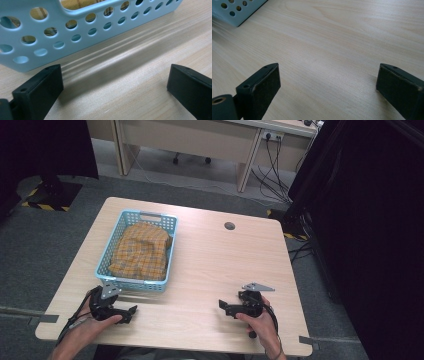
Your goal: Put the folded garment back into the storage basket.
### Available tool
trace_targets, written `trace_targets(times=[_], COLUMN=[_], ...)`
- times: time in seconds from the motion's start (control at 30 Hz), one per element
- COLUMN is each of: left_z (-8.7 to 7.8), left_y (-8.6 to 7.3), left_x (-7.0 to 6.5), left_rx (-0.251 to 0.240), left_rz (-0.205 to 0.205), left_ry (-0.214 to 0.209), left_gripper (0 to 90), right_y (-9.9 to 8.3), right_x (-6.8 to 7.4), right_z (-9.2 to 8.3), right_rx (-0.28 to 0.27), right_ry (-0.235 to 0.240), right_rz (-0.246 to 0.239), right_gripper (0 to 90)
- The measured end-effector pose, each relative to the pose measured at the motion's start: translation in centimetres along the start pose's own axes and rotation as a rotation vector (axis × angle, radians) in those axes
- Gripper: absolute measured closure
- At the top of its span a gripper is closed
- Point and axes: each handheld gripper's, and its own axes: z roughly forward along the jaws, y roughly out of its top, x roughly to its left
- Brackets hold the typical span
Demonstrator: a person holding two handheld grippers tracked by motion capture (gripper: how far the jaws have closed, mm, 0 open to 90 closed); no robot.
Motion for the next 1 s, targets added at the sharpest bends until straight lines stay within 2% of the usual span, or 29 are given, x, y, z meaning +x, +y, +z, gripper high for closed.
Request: trace_targets(times=[1.0], left_z=[0.0], left_y=[0.0], left_x=[0.0], left_rx=[0.0], left_rz=[0.0], left_ry=[0.0], left_gripper=[0.0], right_y=[-1.8], right_x=[-0.5], right_z=[-2.0], right_rx=[-0.02], right_ry=[-0.024], right_rz=[0.011], right_gripper=[6.1])
